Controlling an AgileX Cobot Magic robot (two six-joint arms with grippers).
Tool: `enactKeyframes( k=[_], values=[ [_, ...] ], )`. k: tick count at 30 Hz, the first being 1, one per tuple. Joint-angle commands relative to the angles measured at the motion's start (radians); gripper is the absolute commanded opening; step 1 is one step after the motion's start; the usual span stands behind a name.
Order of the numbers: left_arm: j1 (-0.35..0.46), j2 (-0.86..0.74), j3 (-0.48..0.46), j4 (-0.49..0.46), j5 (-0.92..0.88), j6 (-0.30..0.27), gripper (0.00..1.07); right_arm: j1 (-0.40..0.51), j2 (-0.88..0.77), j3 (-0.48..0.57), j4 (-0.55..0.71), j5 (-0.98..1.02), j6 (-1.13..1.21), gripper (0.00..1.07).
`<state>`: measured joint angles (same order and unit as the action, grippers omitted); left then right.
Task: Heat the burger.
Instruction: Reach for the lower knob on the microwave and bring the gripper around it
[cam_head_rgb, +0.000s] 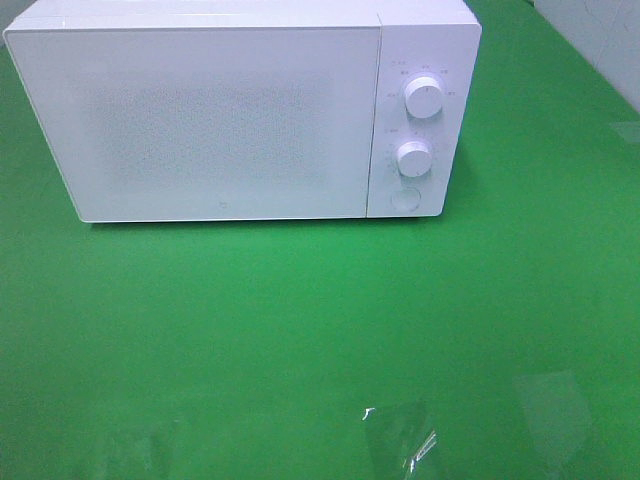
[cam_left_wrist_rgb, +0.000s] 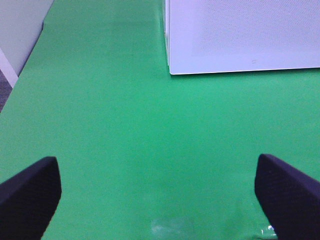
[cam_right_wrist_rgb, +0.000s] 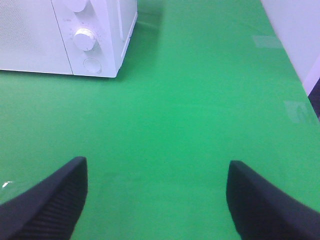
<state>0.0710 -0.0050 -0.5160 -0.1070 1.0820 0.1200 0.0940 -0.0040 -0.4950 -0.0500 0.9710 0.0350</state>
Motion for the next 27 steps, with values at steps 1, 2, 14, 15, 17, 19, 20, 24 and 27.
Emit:
enactKeyframes(
  k=[1, 2, 14, 15, 17, 19, 20, 24, 27],
  values=[
    [0.004, -0.024, -0.001, -0.003, -0.012, -0.008, 0.98, -0.008, -0.024, 0.004, 0.001, -0.010, 0.009, 0.73],
    [0.004, -0.024, -0.001, -0.003, -0.012, -0.008, 0.98, -0.008, -0.024, 0.004, 0.001, -0.010, 0.009, 0.73],
    [0.004, -0.024, -0.001, -0.003, -0.012, -0.008, 0.98, -0.008, -0.024, 0.004, 0.001, -0.010, 0.009, 0.73],
    [0.004, -0.024, -0.001, -0.003, -0.012, -0.008, 0.98, -0.008, -0.024, 0.004, 0.001, -0.010, 0.009, 0.73],
    [0.004, -0.024, -0.001, -0.003, -0.012, -0.008, 0.98, -0.008, -0.024, 0.004, -0.001, -0.010, 0.013, 0.73],
    [0.004, -0.024, -0.001, -0.003, -0.012, -0.008, 0.98, -0.008, -0.024, 0.004, -0.001, -0.010, 0.013, 0.73],
    [0.004, -0.024, -0.001, -0.003, -0.012, -0.008, 0.98, -0.008, -0.024, 0.004, -0.001, -0.010, 0.012, 0.73],
    [0.004, -0.024, -0.001, -0.003, -0.012, -0.008, 0.98, -0.008, -0.024, 0.004, -0.001, -0.010, 0.011, 0.73],
    [0.004, -0.024, -0.001, -0.003, -0.012, -0.008, 0.98, -0.008, -0.024, 0.004, -0.001, -0.010, 0.011, 0.73]
  ],
)
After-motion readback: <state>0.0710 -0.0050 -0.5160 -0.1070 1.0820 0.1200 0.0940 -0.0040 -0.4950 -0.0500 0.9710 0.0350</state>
